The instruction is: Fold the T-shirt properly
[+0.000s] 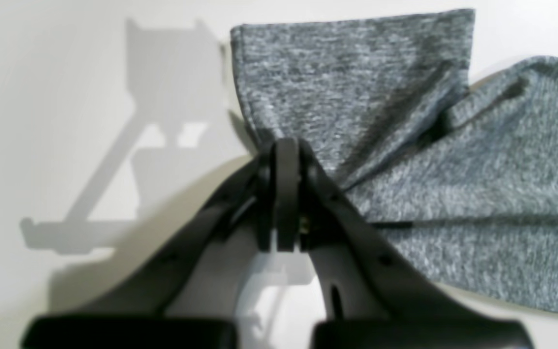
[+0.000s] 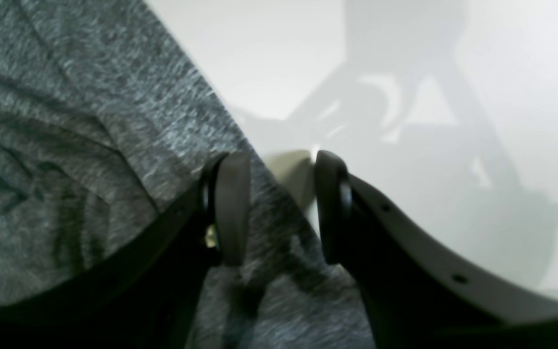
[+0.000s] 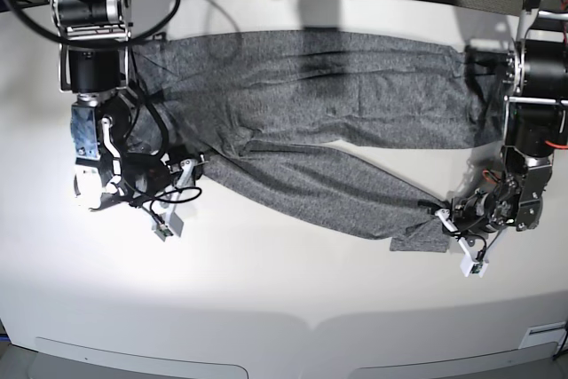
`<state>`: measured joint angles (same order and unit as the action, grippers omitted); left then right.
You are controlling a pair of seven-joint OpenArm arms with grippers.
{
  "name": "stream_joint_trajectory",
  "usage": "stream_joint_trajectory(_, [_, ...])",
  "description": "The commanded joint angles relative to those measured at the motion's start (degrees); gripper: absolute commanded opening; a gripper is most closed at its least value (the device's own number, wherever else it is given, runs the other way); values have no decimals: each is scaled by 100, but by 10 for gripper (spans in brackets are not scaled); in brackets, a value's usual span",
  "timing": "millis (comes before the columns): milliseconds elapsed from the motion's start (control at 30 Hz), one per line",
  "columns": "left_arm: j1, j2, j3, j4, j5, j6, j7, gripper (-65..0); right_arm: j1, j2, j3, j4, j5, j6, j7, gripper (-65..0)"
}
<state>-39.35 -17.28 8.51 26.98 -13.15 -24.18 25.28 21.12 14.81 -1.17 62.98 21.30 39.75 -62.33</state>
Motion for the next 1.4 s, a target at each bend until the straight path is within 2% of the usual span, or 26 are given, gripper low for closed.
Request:
stream_joint_trajectory(0, [-192, -57, -20, 85, -42, -24, -72, -650, 87, 28, -4, 26, 122, 25, -315, -429])
stream_joint_trajectory(33, [-192, -57, -20, 85, -42, -24, -72, -650, 87, 31, -4, 26, 232, 25, -437, -462])
stream_joint_trajectory(133, [-192, -59, -20, 85, -42, -24, -72, -650, 92, 31, -4, 26, 293, 25, -505, -625])
stream_joint_trajectory(167, [-192, -59, -20, 85, -42, -24, -72, -650, 94, 31, -2, 26, 286, 25, -470, -650])
stream_joint_trajectory(400, [-243, -103, -22, 85, -42, -22, -129, -650, 96, 33, 2, 28, -363, 25, 271, -650])
stream_joint_trajectory(600, [-369, -103, -20, 199, -175, -24, -79, -650, 249, 37, 4, 33, -356, 25, 546, -650])
stream_joint_trajectory(900, [-448, -166, -20, 935, -249, -22, 715, -650, 634, 39, 7, 201, -286, 25, 595, -650])
stream_joint_trajectory(1200, [-446, -675, -20, 1287, -1425, -26, 1491, -650, 505, 44, 7, 1167, -256, 25, 295, -650])
stream_joint_trajectory(1300, [-446, -870, -20, 1298, -1847, -61, 1720, -650, 251, 44, 7, 1692, 44, 25, 55, -650])
stream_joint_trajectory(1367, [-442, -997, -22, 1298, -2096, -203, 1808, -650, 46, 48, 9, 2028, 146, 25, -9, -650])
